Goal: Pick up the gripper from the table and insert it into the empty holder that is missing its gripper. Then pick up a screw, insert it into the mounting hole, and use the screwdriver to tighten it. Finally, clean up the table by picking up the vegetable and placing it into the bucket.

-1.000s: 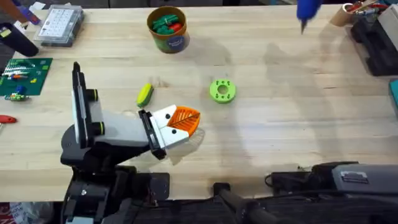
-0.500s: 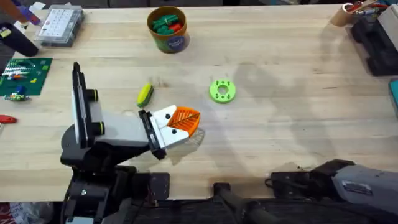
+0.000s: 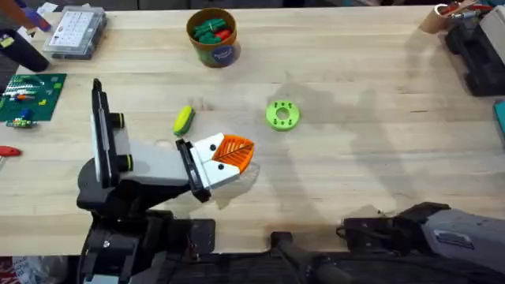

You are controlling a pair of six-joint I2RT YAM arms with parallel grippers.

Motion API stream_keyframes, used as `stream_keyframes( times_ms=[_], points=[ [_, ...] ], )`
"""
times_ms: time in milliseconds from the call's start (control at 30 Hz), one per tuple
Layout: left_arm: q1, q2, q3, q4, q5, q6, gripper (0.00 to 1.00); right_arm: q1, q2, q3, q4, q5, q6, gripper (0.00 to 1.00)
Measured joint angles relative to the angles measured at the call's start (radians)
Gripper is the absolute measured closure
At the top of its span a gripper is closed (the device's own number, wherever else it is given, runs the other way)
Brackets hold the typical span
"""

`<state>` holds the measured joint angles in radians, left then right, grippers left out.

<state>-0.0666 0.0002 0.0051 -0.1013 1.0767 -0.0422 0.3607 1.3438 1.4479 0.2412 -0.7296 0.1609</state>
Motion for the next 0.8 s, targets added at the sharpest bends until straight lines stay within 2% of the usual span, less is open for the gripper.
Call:
stream_keyframes(
  times_ms=[333, 600, 700, 800],
  points=[
    [0.000, 0.000, 0.000, 0.000, 0.000, 0.000, 0.996, 0.028, 0.000, -0.267, 0.380, -0.145, 0.157, 0.977],
    [0.000, 0.000, 0.000, 0.000, -0.001, 0.000, 0.996, 0.044, 0.000, -0.487, 0.853, -0.186, 0.332, 0.977],
    [0.000, 0.000, 0.000, 0.000, -0.001, 0.000, 0.996, 0.064, 0.000, -0.534, 0.965, -0.197, 0.409, 0.977],
    [0.000, 0.000, 0.000, 0.000, -0.001, 0.000, 0.996, 0.091, 0.000, -0.542, 0.999, -0.212, 0.477, 0.977]
  ],
)
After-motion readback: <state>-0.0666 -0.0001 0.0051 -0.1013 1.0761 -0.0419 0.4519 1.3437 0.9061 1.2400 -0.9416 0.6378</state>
